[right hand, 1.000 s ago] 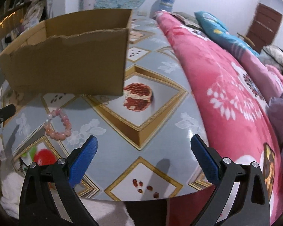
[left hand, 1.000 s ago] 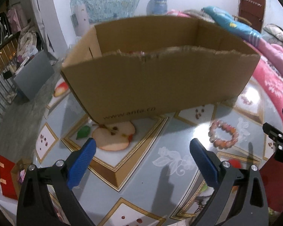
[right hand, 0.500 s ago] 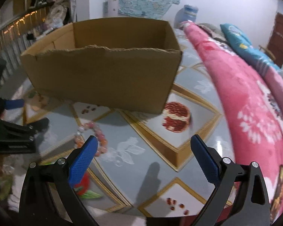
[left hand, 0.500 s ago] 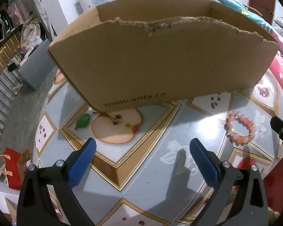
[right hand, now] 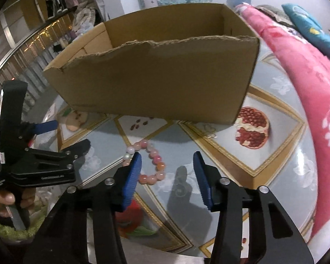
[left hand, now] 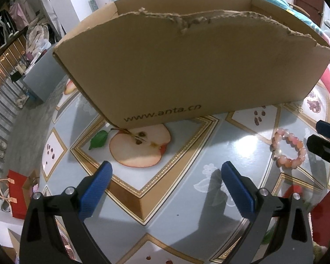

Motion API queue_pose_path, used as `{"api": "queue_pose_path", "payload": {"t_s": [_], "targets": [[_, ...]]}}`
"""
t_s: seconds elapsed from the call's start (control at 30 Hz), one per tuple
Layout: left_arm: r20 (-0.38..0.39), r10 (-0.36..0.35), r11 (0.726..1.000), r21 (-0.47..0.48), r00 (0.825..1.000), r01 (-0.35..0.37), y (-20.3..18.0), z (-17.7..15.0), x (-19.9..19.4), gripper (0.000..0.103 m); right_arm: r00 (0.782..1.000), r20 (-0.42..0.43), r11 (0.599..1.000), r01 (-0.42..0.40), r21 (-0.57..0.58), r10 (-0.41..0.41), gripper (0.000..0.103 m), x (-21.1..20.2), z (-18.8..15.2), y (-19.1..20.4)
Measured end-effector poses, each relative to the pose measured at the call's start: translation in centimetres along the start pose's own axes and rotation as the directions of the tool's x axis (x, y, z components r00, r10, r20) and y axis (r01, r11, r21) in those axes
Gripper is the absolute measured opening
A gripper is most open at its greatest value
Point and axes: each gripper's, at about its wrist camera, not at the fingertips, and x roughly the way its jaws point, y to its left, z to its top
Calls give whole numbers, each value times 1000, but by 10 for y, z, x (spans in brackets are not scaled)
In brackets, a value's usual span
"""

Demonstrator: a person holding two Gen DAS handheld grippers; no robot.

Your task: Organize jewelry

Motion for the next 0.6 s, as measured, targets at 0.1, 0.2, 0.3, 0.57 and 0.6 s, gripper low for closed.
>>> {"api": "queue_pose_path", "payload": {"t_s": [0.1, 0.2, 0.3, 0.57, 0.6], "targets": [[-3, 2, 1000, 1, 1000, -2, -1, -2, 5, 97, 1000, -20, 1000, -20, 3, 20, 40, 4, 0, 3], [9, -3, 1000, 8, 1000, 3, -1, -3, 6, 97, 999, -39, 1000, -25, 14, 25, 33, 9, 1, 0], [45, -22, 1000, 14, 999, 21, 2, -2, 2, 97, 997, -55, 998, -44, 41, 46, 29, 10, -1, -4], [108, -82, 996, 39, 991, 78, 8, -5, -5, 97, 993, -75, 992, -86, 96, 93, 20, 16, -4, -13], [117, -93, 995, 41, 989, 89, 8, -5, -6, 97, 992, -76, 991, -90, 99, 98, 19, 17, -4, -12]]}}
